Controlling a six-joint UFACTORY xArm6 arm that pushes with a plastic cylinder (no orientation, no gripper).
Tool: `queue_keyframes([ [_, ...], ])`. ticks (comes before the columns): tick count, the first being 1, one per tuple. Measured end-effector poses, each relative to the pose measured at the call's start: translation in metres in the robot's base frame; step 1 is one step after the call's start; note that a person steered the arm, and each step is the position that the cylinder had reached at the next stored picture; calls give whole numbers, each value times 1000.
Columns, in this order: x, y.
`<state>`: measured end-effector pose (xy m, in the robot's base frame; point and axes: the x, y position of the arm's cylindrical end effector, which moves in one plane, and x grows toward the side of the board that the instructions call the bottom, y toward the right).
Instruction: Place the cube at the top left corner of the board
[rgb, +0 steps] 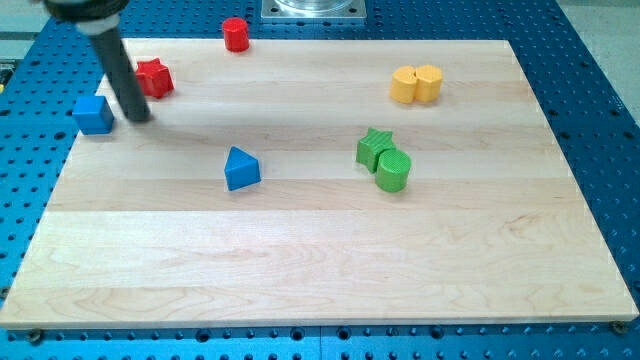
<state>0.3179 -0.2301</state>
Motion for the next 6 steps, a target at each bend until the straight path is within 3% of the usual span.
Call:
queue_keyframes([
  [2,106,-22],
  [4,-36,-19],
  [5,-53,-25],
  [6,-11,-39],
])
